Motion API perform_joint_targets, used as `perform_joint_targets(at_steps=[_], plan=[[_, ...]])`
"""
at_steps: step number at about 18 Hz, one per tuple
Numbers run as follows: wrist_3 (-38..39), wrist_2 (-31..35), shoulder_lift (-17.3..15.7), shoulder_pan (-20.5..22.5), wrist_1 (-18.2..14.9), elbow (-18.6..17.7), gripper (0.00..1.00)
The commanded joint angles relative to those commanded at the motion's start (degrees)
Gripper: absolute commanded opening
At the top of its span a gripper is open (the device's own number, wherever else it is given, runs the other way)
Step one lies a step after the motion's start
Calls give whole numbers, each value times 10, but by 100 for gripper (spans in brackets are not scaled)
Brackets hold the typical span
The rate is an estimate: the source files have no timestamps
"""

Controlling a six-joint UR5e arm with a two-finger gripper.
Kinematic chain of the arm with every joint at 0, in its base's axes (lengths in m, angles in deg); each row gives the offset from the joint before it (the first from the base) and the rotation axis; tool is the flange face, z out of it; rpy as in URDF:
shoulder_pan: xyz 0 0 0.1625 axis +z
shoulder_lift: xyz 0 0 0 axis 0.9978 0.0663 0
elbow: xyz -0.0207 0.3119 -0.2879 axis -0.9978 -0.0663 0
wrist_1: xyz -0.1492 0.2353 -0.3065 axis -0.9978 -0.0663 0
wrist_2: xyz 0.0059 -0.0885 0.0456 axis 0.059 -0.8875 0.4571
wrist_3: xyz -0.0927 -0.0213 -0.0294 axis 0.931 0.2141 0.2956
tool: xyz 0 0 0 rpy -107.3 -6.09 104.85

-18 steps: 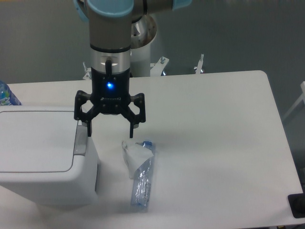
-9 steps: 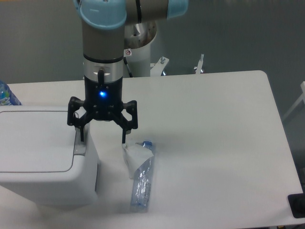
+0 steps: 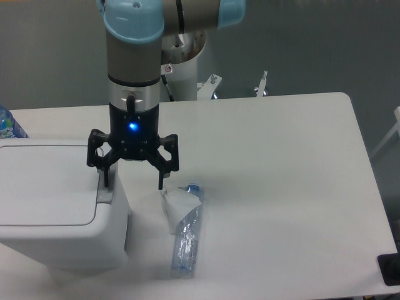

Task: Open the trash can
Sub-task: 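Press the gripper finger down on the lid's hinged edge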

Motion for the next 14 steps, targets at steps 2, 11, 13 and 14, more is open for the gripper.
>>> perform_joint_targets(at_steps=[2,11,13,14], plan=[[0,0,1,0,0,0,100],[0,2,2,0,0,-5,100],[0,2,2,0,0,-5,100],[0,2,2,0,0,-5,100]])
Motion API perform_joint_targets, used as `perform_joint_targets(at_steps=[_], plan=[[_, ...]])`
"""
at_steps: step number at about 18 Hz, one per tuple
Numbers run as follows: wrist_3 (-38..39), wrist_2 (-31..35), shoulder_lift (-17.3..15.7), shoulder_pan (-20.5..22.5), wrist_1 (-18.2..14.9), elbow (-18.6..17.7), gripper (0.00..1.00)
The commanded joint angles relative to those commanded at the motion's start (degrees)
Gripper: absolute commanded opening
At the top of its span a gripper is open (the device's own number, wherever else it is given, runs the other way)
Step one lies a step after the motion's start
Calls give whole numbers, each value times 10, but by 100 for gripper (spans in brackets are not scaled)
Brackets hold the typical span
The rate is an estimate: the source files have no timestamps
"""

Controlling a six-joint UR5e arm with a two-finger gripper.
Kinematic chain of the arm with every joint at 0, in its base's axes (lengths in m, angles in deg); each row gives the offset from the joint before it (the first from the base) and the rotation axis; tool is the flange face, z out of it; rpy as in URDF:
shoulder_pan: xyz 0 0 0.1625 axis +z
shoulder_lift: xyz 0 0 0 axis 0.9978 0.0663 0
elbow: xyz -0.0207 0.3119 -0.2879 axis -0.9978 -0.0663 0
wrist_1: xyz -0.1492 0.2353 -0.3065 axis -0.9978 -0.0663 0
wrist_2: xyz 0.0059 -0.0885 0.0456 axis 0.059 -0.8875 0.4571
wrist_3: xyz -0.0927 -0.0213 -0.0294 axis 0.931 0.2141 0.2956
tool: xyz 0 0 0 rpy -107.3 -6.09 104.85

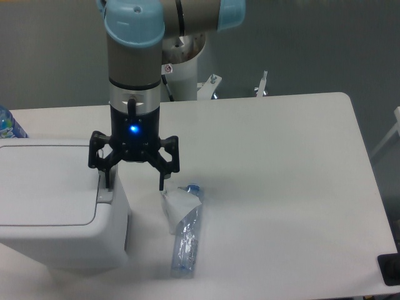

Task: Open the trash can
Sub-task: 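Press the gripper finger down on the lid's hinged edge, then hold the gripper in place as the lid swings open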

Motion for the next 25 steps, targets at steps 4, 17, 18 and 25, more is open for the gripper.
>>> perform_joint_targets(at_steps=[4,17,18,25], plan=[[0,0,1,0,0,0,100],[0,0,3,0,1,0,100],[0,0,3,0,0,5,100],[-13,56,-4,18,-1,72,100]])
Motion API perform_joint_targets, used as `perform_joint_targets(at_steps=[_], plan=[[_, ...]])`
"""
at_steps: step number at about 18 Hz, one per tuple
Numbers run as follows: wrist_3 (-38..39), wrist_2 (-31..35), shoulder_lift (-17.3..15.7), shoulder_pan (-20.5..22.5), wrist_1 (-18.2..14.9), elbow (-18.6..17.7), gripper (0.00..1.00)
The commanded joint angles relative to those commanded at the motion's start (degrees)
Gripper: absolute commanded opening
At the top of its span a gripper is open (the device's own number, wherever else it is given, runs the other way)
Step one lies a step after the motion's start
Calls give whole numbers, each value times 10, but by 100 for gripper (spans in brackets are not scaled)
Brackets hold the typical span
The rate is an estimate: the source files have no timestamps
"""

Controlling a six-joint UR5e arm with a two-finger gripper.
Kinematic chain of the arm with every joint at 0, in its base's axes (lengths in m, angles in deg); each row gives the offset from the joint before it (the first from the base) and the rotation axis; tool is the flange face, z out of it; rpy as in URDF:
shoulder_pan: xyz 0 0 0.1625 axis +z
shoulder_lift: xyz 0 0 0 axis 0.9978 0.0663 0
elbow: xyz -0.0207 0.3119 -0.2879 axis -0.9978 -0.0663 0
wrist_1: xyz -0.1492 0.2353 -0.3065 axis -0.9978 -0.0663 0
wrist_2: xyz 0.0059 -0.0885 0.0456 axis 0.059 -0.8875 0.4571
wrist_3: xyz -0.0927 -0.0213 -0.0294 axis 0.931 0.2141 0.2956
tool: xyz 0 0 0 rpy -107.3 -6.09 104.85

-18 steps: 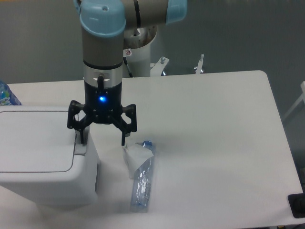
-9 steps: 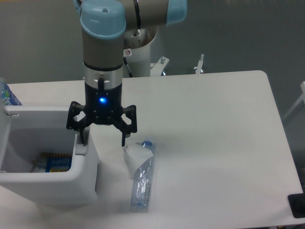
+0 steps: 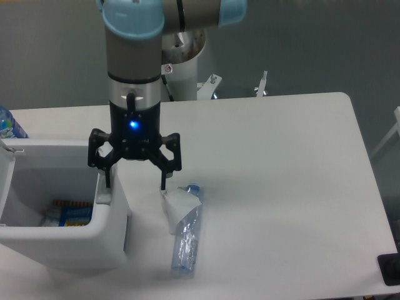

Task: Open the trash can
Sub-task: 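Hold the gripper in place as the lid swings open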

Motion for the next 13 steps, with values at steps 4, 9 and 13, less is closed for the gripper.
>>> perform_joint_targets(at_steps=[4,9,13], plan=[[-86,85,0,14,-7,20,100],[-221,104,-18,47,-65,19,100],[-302,104,-29,66,-92,13,100]])
